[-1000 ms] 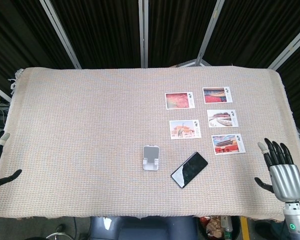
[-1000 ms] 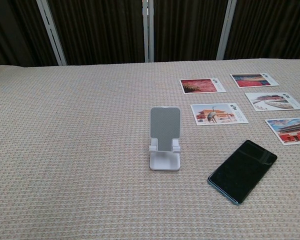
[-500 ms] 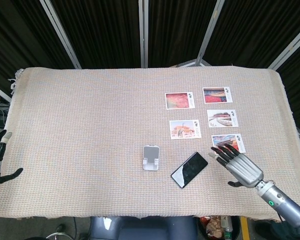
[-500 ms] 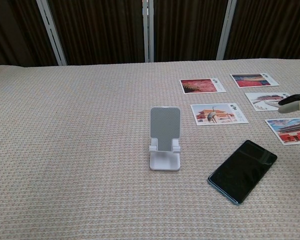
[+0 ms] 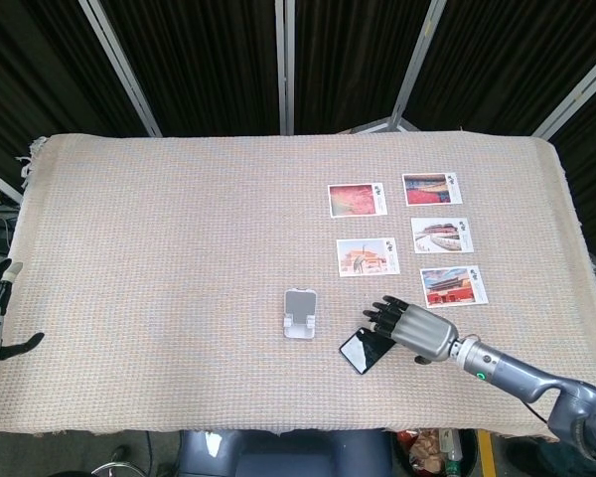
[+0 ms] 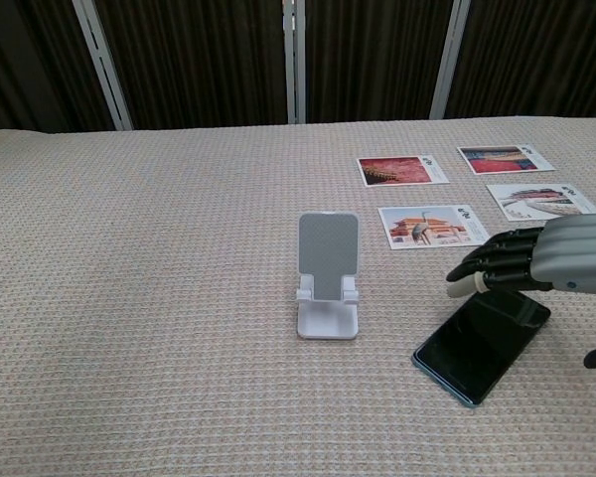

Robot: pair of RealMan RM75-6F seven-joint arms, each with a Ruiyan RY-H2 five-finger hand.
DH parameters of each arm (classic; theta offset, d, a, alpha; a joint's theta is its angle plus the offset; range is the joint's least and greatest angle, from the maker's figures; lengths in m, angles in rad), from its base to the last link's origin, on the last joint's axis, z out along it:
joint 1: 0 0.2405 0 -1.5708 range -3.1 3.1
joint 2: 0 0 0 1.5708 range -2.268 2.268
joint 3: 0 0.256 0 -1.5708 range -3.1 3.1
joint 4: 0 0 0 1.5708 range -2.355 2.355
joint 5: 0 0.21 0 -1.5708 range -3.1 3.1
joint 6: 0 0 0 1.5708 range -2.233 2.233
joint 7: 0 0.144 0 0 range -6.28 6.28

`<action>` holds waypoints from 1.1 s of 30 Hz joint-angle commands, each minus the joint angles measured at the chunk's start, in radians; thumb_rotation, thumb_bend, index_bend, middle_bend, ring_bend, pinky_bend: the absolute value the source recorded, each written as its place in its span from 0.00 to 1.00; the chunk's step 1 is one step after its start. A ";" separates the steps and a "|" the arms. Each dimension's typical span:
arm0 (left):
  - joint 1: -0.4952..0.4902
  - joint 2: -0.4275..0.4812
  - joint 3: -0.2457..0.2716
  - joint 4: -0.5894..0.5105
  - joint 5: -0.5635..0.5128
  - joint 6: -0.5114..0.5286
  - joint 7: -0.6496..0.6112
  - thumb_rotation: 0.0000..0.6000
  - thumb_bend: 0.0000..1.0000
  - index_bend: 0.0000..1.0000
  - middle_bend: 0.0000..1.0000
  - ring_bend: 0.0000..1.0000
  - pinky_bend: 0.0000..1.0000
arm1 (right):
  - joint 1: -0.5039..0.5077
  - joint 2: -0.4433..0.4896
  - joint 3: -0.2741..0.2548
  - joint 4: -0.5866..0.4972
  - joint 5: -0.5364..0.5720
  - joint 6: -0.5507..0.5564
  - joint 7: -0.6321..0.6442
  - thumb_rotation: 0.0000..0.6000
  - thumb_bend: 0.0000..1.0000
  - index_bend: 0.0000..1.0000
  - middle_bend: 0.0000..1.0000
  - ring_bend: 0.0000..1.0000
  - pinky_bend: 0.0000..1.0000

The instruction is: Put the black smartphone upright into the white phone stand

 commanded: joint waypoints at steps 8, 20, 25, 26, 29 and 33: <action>0.005 0.005 0.001 -0.003 0.003 0.011 -0.003 1.00 0.00 0.00 0.00 0.00 0.00 | 0.040 -0.036 -0.028 -0.024 0.046 -0.093 -0.106 1.00 0.00 0.00 0.04 0.00 0.12; 0.009 0.005 0.001 -0.004 0.001 0.016 -0.001 1.00 0.00 0.00 0.00 0.00 0.00 | 0.058 -0.072 -0.044 -0.025 0.103 -0.126 -0.152 1.00 0.00 0.00 0.07 0.00 0.13; 0.009 0.004 0.001 -0.003 0.002 0.016 0.000 1.00 0.00 0.00 0.00 0.00 0.00 | 0.058 -0.093 -0.051 -0.005 0.105 -0.094 -0.163 1.00 0.03 0.12 0.19 0.10 0.21; 0.009 0.004 0.001 -0.003 0.001 0.016 -0.001 1.00 0.00 0.00 0.00 0.00 0.00 | 0.055 -0.097 -0.052 0.002 0.103 -0.076 -0.161 1.00 0.06 0.19 0.26 0.16 0.24; 0.009 0.005 0.000 -0.002 -0.001 0.015 -0.003 1.00 0.00 0.00 0.00 0.00 0.00 | 0.047 -0.114 -0.056 0.037 0.084 -0.004 -0.153 1.00 0.18 0.37 0.46 0.33 0.31; 0.010 0.006 0.000 -0.004 0.002 0.017 -0.005 1.00 0.00 0.00 0.00 0.00 0.00 | 0.037 -0.129 -0.071 0.083 0.068 0.064 -0.130 1.00 0.23 0.43 0.53 0.41 0.34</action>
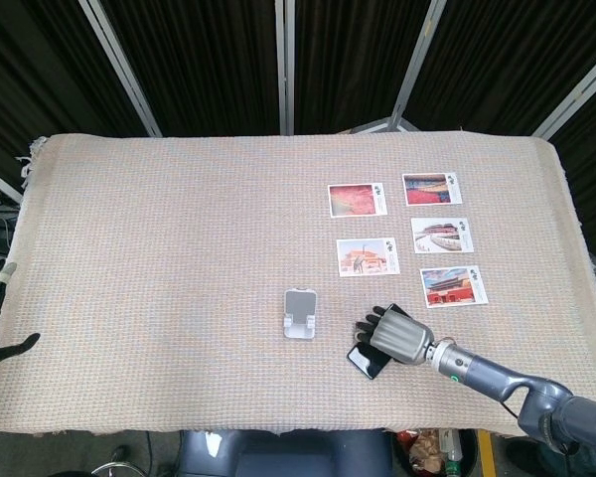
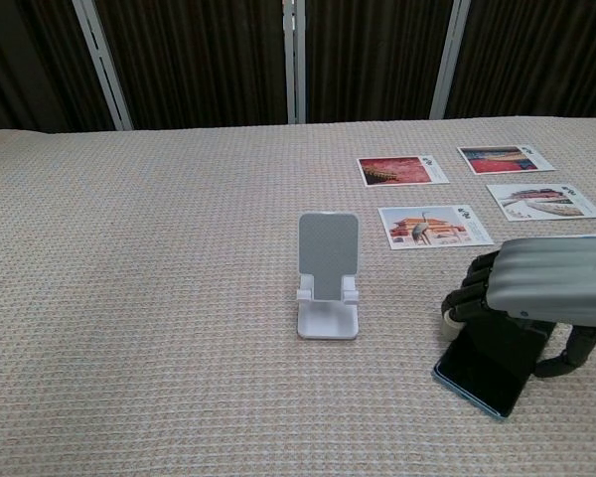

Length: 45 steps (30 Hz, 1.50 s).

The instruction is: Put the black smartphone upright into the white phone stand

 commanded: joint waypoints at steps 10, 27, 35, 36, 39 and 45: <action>0.003 0.006 0.001 -0.009 0.008 0.007 -0.006 1.00 0.00 0.00 0.00 0.00 0.00 | -0.023 -0.008 -0.007 0.079 -0.051 0.194 -0.048 1.00 0.23 0.47 0.53 0.41 0.34; -0.003 0.005 -0.004 -0.008 0.005 0.002 -0.006 1.00 0.00 0.00 0.00 0.00 0.00 | 0.031 0.058 0.188 0.057 -0.216 0.426 -0.775 1.00 0.23 0.47 0.53 0.41 0.32; -0.005 0.003 -0.007 -0.001 -0.012 -0.010 -0.005 1.00 0.00 0.00 0.00 0.00 0.00 | 0.080 0.080 0.231 -0.126 -0.217 0.246 -1.010 1.00 0.23 0.49 0.51 0.37 0.22; -0.005 0.003 -0.008 0.000 -0.014 -0.011 -0.006 1.00 0.00 0.00 0.00 0.00 0.00 | 0.084 0.082 0.234 -0.141 -0.218 0.234 -1.024 1.00 0.23 0.49 0.51 0.37 0.21; -0.007 0.004 -0.010 0.004 -0.022 -0.018 -0.009 1.00 0.00 0.00 0.00 0.00 0.00 | 0.106 0.087 0.244 -0.213 -0.212 0.151 -1.074 1.00 0.23 0.50 0.51 0.37 0.19; -0.010 0.005 -0.015 0.010 -0.033 -0.024 -0.009 1.00 0.00 0.00 0.00 0.00 0.00 | 0.120 0.066 0.266 -0.319 -0.168 0.001 -1.182 1.00 0.24 0.50 0.52 0.37 0.15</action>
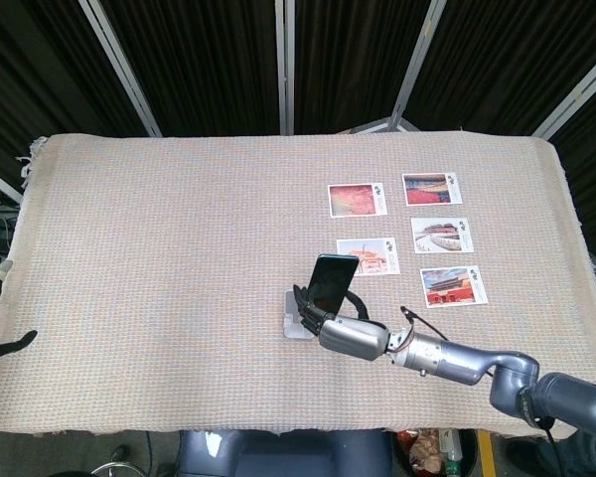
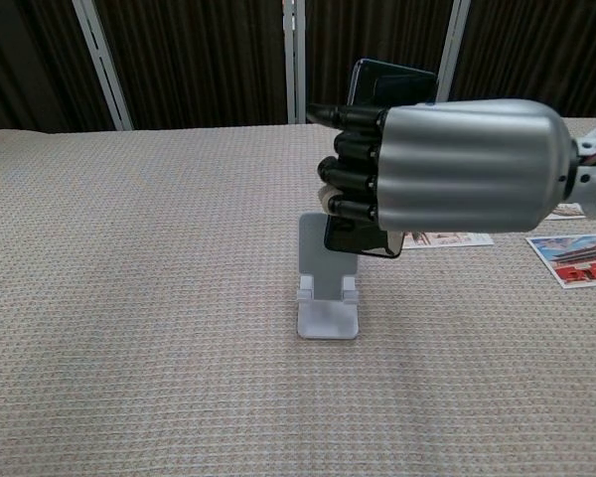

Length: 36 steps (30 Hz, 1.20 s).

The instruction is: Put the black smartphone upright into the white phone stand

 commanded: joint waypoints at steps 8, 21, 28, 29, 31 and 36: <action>-0.004 0.000 -0.004 0.009 -0.003 -0.003 0.000 1.00 0.00 0.00 0.00 0.00 0.00 | 0.039 -0.068 0.042 -0.074 0.060 -0.188 -0.138 1.00 0.24 0.53 0.53 0.37 0.05; -0.003 0.010 -0.008 0.019 -0.027 -0.025 -0.035 1.00 0.00 0.00 0.00 0.00 0.00 | 0.063 -0.136 0.073 -0.046 0.125 -0.316 -0.216 1.00 0.24 0.53 0.55 0.38 0.03; -0.008 0.010 -0.008 0.025 -0.035 -0.039 -0.038 1.00 0.00 0.00 0.00 0.00 0.00 | 0.052 -0.145 0.068 -0.037 0.146 -0.328 -0.239 1.00 0.24 0.54 0.54 0.36 0.01; -0.009 0.009 -0.008 0.026 -0.036 -0.042 -0.036 1.00 0.00 0.00 0.00 0.00 0.00 | 0.050 -0.145 0.066 -0.037 0.148 -0.329 -0.240 1.00 0.24 0.54 0.54 0.36 0.01; -0.010 0.008 -0.008 0.027 -0.038 -0.046 -0.034 1.00 0.00 0.00 0.00 0.00 0.00 | 0.047 -0.146 0.064 -0.035 0.151 -0.330 -0.246 1.00 0.24 0.54 0.54 0.36 0.01; -0.010 0.009 -0.009 0.024 -0.038 -0.042 -0.032 1.00 0.00 0.00 0.00 0.00 0.00 | 0.040 -0.145 0.063 -0.039 0.161 -0.330 -0.258 1.00 0.24 0.54 0.53 0.36 0.01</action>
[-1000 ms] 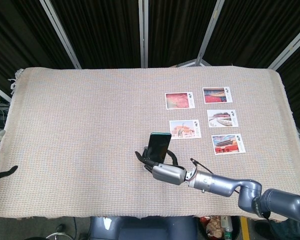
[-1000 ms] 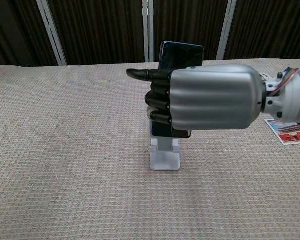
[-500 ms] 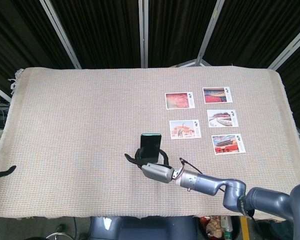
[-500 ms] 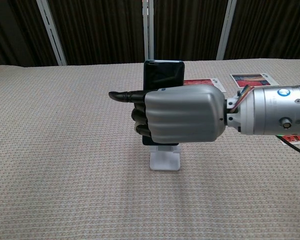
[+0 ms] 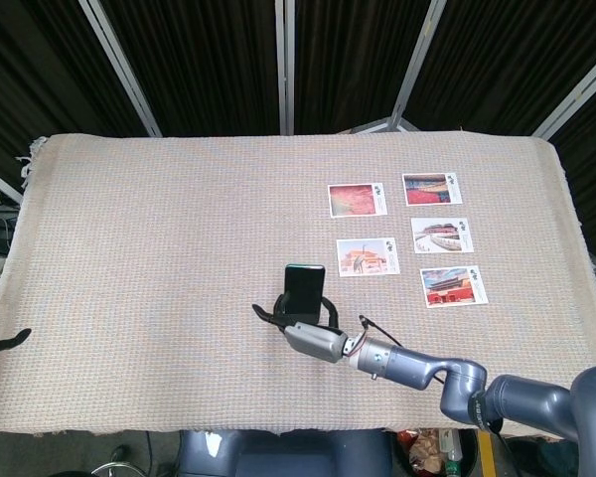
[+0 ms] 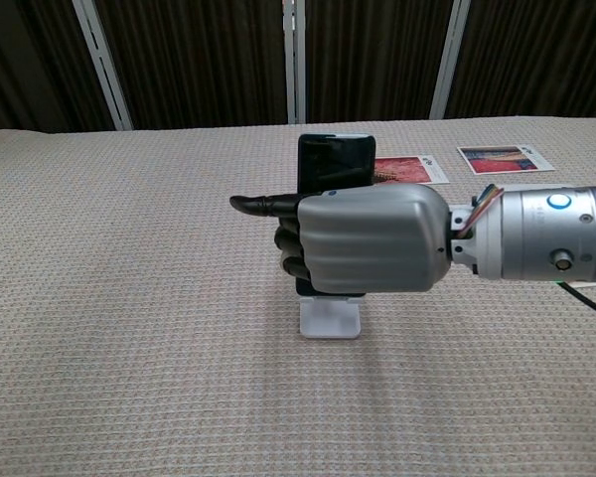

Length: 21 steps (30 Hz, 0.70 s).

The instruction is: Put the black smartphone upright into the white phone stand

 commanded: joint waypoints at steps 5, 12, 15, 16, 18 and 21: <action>0.000 0.001 0.000 -0.002 0.000 -0.001 0.000 1.00 0.00 0.00 0.00 0.00 0.00 | -0.009 0.002 -0.005 -0.008 0.012 -0.002 -0.010 1.00 0.23 0.49 0.45 0.29 0.00; 0.003 0.005 0.000 -0.005 0.002 0.006 -0.005 1.00 0.00 0.00 0.00 0.00 0.00 | -0.019 0.007 -0.011 -0.026 0.022 0.002 -0.020 1.00 0.22 0.30 0.22 0.07 0.00; 0.004 0.006 0.001 -0.008 0.006 0.010 -0.004 1.00 0.00 0.00 0.00 0.00 0.00 | -0.028 0.008 -0.008 -0.034 0.027 0.012 -0.040 1.00 0.20 0.17 0.15 0.01 0.00; 0.004 0.007 0.001 -0.010 0.007 0.012 -0.004 1.00 0.00 0.00 0.00 0.00 0.00 | -0.033 0.008 -0.008 -0.039 0.029 0.016 -0.046 1.00 0.19 0.15 0.13 0.00 0.00; 0.005 0.007 0.001 -0.010 0.007 0.014 -0.004 1.00 0.00 0.00 0.00 0.00 0.00 | -0.040 0.008 -0.006 -0.045 0.034 0.019 -0.060 1.00 0.18 0.12 0.10 0.00 0.00; 0.006 0.008 0.001 -0.012 0.008 0.016 -0.005 1.00 0.00 0.00 0.00 0.00 0.00 | -0.051 0.009 -0.005 -0.056 0.036 0.031 -0.081 1.00 0.17 0.10 0.09 0.00 0.00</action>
